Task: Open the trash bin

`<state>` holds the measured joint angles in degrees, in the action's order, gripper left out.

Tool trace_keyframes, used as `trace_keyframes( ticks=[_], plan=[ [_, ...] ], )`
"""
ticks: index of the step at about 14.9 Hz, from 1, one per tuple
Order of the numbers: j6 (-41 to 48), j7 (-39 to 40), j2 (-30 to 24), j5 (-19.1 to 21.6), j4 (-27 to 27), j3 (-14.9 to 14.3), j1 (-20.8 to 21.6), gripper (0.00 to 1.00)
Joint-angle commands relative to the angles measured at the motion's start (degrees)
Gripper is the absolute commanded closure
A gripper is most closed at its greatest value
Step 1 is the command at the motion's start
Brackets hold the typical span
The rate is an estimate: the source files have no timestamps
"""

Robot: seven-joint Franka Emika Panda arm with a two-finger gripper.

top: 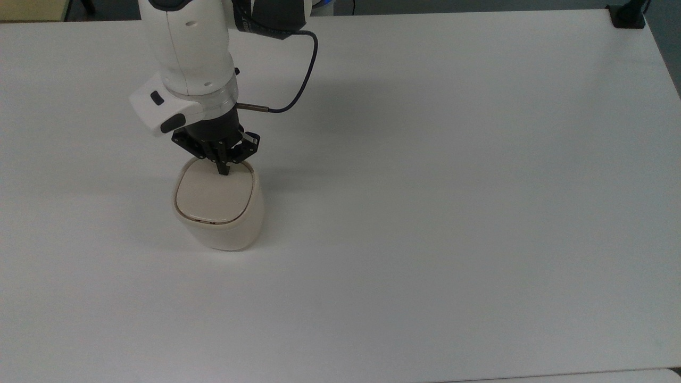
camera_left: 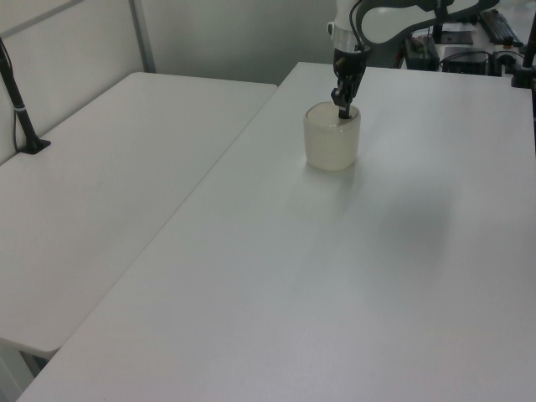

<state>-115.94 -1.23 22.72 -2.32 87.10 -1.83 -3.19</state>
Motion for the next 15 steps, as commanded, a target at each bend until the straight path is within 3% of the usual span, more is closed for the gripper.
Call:
trace_keyframes(
  ticks=[1,4,7,10,15],
  plan=[
    [-0.8,0.5,1.9,-0.5,-0.2,-0.5,-0.6,0.99],
    [0.1,0.4,-2.6,0.5,-0.4,-0.5,-0.3,0.99],
    [7.2,0.5,-7.3,0.6,-0.5,0.3,0.4,0.99],
    [11.6,0.5,-10.4,-0.5,-0.4,0.1,4.6,0.99],
    [19.4,0.4,-15.8,-1.4,0.3,0.2,7.1,0.99]
  ],
)
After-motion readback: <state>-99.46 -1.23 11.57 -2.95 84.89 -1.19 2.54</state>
